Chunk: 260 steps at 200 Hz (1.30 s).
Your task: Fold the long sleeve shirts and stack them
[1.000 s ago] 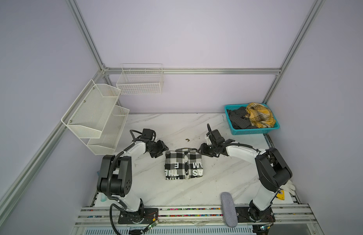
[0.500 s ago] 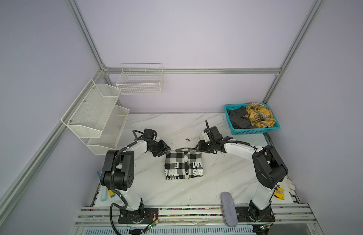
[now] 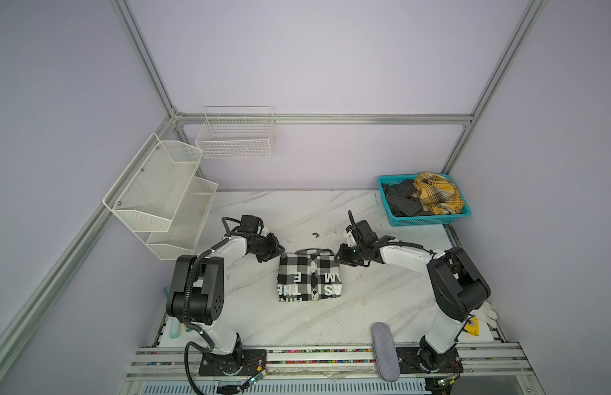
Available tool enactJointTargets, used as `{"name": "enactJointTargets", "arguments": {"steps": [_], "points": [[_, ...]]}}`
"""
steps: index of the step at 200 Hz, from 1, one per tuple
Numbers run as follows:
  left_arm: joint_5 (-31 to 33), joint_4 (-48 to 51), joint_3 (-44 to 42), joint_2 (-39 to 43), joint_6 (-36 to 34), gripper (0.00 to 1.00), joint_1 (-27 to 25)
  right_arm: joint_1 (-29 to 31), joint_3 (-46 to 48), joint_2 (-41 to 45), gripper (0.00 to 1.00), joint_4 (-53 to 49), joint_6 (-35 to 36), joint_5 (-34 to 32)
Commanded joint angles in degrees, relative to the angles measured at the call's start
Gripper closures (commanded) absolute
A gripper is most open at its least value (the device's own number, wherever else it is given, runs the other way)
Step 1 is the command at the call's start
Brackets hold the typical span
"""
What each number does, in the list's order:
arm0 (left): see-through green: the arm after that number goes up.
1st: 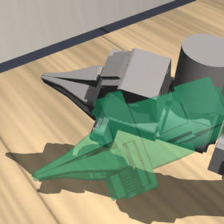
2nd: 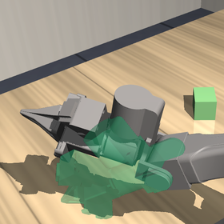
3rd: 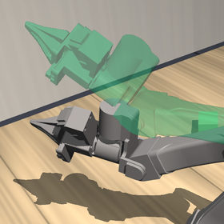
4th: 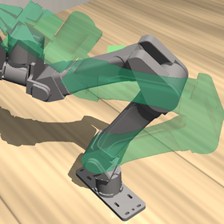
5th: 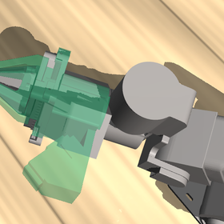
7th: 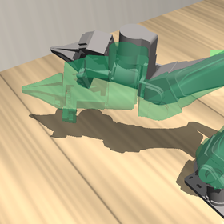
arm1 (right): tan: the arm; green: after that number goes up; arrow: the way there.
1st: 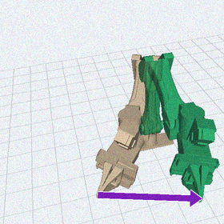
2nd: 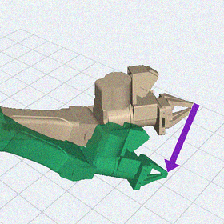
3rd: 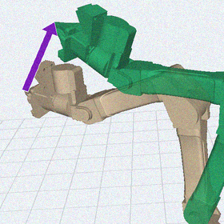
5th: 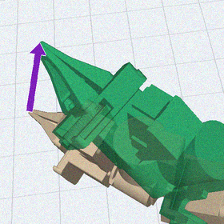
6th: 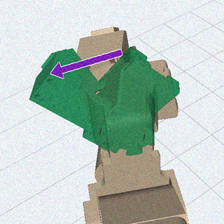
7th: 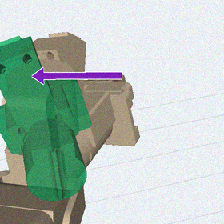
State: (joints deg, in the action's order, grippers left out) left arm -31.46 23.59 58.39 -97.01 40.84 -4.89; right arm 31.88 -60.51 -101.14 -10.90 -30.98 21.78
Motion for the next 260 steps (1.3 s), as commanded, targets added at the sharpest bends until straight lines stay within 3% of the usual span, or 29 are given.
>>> {"name": "enactJointTargets", "arguments": {"steps": [1, 22, 41, 49, 71, 79, 128, 154, 177, 202, 235, 260], "points": [[-0.16, 0.57, 2.25, -0.85, -0.83, 0.62, 0.31, 0.29, -0.87, 1.3, 0.75, 1.67, -0.4, 1.13], [1.05, 1.3, 2.15, -1.57, -1.2, 0.54, 0.31, 0.34, -1.01, 1.04, 0.78, 1.9, -0.48, 1.15], [0.22, 1.28, 2.51, -2.76, -1.37, 0.57, 0.24, 0.33, -0.57, 0.86, 0.82, 2.34, -0.5, 1.16], [-0.4, 1.16, 2.51, -3.29, -1.24, 0.65, 0.27, 0.35, -0.4, 0.83, 0.85, 2.65, -0.56, 1.16], [-1.88, 0.43, 2.32, -2.88, -0.42, 1.0, 0.23, 0.43, -0.31, 1.53, 0.96, 2.79, -0.75, 0.71], [-2.02, 0.08, 2.12, -1.68, -0.24, 1.0, 0.23, 0.55, -0.41, 2.49, 1.0, 2.54, -0.84, 0.19], [0.98, -2.09, 3.99, 4.94, 0.12, 1.0, 0.33, 0.68, -4.6, 7.74, 1.0, 1.4, -1.14, -2.9], [4.16, -6.71, 6.57, 1.0, -0.58, 1.0, 0.23, 0.4, -10.66, -0.26, 1.0, 2.0, 0.58, -4.53], [5.71, -9.05, 10.47, -7.8, -0.52, 1.0, 0.48, -0.17, -17.88, -10.57, 1.0, 2.08, 1.11, -8.45], [7.16, -9.44, 14.62, -11.88, 1.38, 1.0, 0.38, -0.83, -25.11, -15.42, 0.64, 1.86, 1.04, -8.67], [13.1, -7.46, 16.35, -4.85, 2.15, 0.45, 0.53, -0.85, -29.72, -11.84, 0.41, -5.51, 3.67, -14.07], [18.09, 0.2, 16.71, 3.16, 2.8, 0.35, -0.33, 0.36, -24.72, -5.75, 0.39, -9.53, 7.65, -17.95]]}}
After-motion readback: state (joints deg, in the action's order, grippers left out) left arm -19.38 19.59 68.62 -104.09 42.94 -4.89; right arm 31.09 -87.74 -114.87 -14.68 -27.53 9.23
